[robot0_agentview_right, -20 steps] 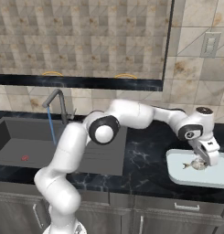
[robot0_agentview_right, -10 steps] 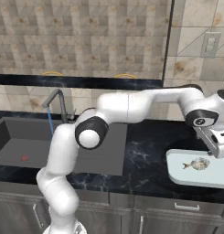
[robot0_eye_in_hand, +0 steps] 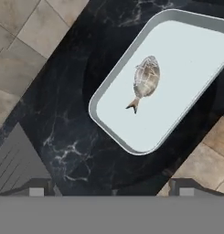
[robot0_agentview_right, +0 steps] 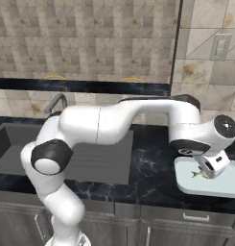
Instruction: Take the fish out of the fridge, briefly rinse it in the sink, and place it on the tray next to the sink.
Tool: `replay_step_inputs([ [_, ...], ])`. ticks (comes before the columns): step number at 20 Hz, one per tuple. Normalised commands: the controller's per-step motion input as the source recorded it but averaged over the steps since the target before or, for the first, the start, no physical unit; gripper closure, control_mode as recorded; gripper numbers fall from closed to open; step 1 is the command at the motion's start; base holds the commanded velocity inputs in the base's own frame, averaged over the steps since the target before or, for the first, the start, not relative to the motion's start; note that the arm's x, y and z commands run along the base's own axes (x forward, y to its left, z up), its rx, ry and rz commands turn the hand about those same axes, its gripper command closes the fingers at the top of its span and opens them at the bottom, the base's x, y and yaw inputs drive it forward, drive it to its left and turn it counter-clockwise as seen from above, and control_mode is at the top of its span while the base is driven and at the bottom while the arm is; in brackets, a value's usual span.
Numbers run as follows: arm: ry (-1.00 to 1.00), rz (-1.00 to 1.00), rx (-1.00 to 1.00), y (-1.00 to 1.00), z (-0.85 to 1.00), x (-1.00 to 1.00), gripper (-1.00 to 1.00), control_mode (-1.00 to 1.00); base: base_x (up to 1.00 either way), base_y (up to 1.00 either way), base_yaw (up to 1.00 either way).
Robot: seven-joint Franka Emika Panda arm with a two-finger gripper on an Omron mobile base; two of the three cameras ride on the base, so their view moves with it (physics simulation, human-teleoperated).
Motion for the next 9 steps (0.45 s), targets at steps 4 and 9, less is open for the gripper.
replay_step_inputs([
  [4, -0.23, 0.22, -0.16, 1.0, -0.29, -0.17, -1.0, -1.0, 0.0, 0.0, 0.0],
  [9, -0.1, 0.26, -0.13, 0.8, -0.5, -0.08, -1.0, -1.0, 0.0, 0.0, 0.0],
])
